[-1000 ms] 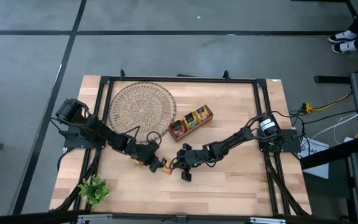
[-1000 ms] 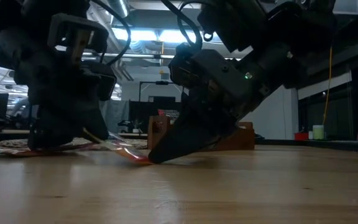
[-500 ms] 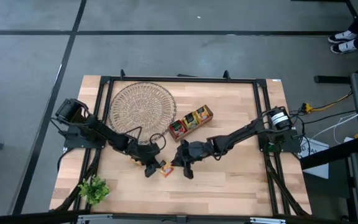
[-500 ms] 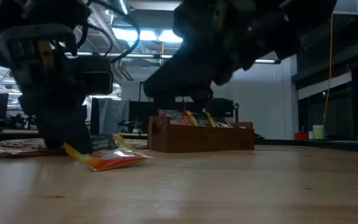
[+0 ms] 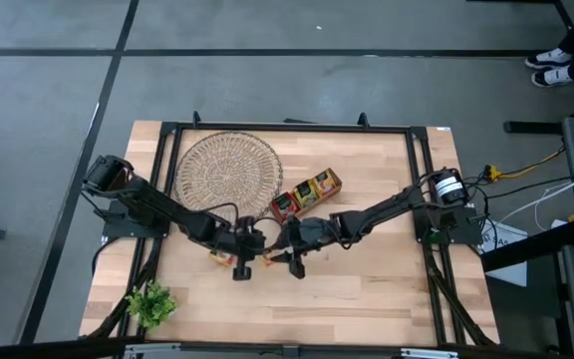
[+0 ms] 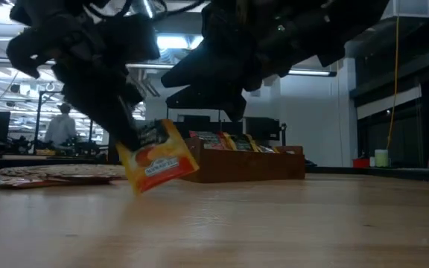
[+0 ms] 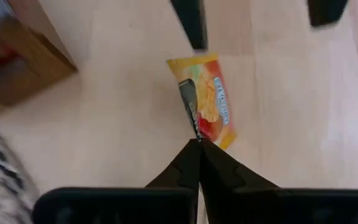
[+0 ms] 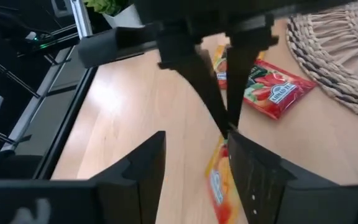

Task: Pick & Place Tea
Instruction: Put the orange tea bag into the right section of the wooden organizer

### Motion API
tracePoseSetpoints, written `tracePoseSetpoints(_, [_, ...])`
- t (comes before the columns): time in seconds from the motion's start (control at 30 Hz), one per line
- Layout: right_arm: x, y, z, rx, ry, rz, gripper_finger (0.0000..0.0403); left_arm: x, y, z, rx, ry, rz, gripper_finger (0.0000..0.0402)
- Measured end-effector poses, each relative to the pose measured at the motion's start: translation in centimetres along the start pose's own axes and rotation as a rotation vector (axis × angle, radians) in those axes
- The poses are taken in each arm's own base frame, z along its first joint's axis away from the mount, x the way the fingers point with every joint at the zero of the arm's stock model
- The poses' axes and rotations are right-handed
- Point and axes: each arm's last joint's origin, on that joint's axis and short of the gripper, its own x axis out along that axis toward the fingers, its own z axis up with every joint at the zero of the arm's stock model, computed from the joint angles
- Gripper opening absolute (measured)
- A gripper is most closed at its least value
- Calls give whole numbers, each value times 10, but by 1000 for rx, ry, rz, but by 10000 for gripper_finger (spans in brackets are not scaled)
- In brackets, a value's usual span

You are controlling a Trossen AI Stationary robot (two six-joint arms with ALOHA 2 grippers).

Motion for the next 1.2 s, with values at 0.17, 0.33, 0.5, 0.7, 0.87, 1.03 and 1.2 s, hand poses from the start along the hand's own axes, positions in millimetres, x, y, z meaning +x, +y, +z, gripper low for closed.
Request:
tracePoseSetpoints(0.17, [0, -6, 3, -8, -4, -14, 170, -7, -1, 12, 81, 4, 58, 2])
tracePoseSetpoints(0.33, [-1, -13, 2, -13, 16, -43, 169, -11, -3, 20, 122, 6, 64, 2])
tracePoseSetpoints(0.5, [-1, -18, 3, -8, 26, -62, 169, -14, -3, 23, 128, 21, 104, 2])
tracePoseSetpoints(0.7, [-1, -19, 3, -22, 26, -64, 168, -15, -4, 22, 113, 45, 73, 2])
tracePoseSetpoints(0.87, [-1, -21, 4, -25, 23, -68, 163, -15, -2, 23, 106, 31, 112, 3])
tracePoseSetpoints(1.03, [-1, -20, 4, -22, 34, -36, 104, -15, -2, 23, 104, 26, 117, 2])
tracePoseSetpoints(1.2, [-2, -21, 4, -19, 33, -38, 19, -15, -2, 24, 102, 23, 118, 3])
